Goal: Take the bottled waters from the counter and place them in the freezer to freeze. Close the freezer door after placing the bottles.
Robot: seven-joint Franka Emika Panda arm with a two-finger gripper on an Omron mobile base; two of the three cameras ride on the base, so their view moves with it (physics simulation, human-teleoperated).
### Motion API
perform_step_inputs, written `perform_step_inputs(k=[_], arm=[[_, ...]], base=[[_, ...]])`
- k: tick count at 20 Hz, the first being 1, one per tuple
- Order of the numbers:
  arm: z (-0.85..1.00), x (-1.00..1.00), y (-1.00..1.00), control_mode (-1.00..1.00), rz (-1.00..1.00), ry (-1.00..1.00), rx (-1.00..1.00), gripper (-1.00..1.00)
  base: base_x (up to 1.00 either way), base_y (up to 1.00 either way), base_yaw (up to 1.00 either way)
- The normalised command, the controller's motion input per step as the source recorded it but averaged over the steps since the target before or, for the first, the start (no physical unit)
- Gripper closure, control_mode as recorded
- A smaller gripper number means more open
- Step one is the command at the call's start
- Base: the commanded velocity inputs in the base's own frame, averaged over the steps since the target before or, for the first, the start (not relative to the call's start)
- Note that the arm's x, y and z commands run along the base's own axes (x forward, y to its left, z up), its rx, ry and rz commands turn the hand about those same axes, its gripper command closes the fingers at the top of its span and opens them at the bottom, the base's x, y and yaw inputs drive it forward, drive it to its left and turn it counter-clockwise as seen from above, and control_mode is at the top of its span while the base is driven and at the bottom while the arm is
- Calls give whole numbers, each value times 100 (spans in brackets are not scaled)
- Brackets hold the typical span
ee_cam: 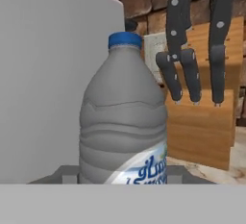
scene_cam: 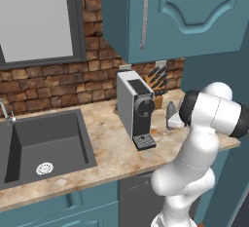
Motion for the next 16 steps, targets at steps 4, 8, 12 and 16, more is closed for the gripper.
perform_step_inputs(k=[4, 8, 12, 16], arm=[[69, -58, 0, -100, 0, -13, 0, 100], [80, -62, 0, -100, -1, -7, 0, 100], [76, -52, 0, -100, 0, 0, 0, 100], [58, -38, 0, -100, 0, 5, 0, 100]], base=[[0, 0, 0], [0, 0, 0], [0, 0, 0], [0, 0, 0]])
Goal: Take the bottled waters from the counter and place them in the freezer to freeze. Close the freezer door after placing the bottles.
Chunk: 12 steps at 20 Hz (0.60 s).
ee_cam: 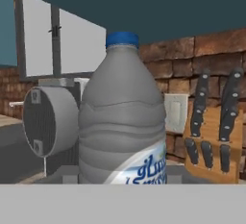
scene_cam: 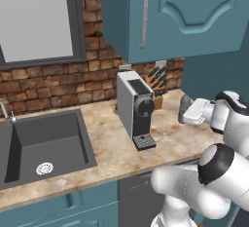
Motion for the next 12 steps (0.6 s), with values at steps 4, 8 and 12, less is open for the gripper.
perform_step_inputs(k=[4, 8, 12], arm=[[34, -51, 0, -100, 0, 3, 0, 100], [22, -53, 3, -100, 0, 1, 2, 100], [31, -67, 10, -100, 0, -4, 0, 100]], base=[[0, 0, 0], [0, 0, 0], [0, 0, 0]])
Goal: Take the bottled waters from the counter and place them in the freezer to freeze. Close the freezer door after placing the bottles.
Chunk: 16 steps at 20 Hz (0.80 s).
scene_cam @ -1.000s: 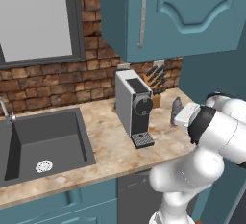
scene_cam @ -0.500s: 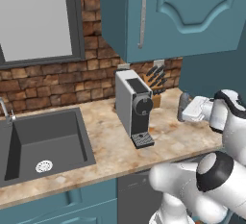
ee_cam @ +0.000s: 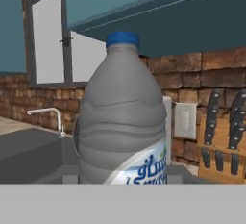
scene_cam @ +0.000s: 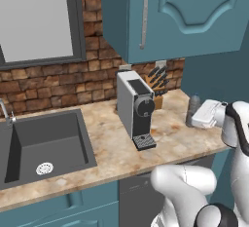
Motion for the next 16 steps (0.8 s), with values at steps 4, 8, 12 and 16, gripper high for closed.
perform_step_inputs(k=[4, 8, 12, 16], arm=[[39, -58, 23, -100, -1, -2, 0, 100], [26, -49, 17, -100, 0, 0, 0, 100], [18, -58, 24, -100, 0, 0, 0, 100], [30, -61, 18, -100, 0, -1, 0, 100]], base=[[0, 0, 0], [0, 0, 0], [0, 0, 0], [0, 0, 0]])
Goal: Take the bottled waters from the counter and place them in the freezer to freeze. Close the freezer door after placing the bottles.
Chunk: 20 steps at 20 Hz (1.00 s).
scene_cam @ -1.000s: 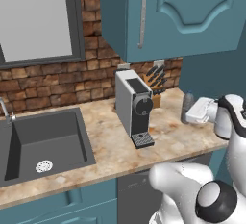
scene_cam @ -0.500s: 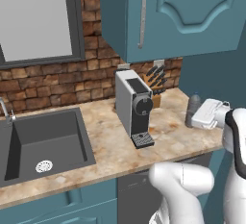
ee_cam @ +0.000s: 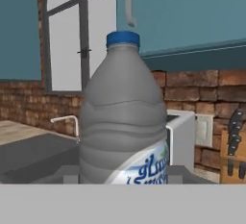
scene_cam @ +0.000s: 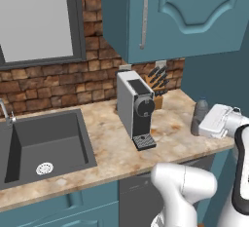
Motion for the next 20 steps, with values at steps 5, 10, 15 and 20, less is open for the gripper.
perform_step_inputs(k=[5, 10, 15, 20], arm=[[44, -59, 13, -100, 0, -2, 0, 100], [7, -52, 2, -100, 0, -8, 3, 100], [0, -46, 17, -100, 0, -17, 2, 100], [0, -25, 31, -100, 0, -10, 0, 100]], base=[[0, 0, 0], [0, 0, 0], [0, 0, 0], [0, 0, 0]])
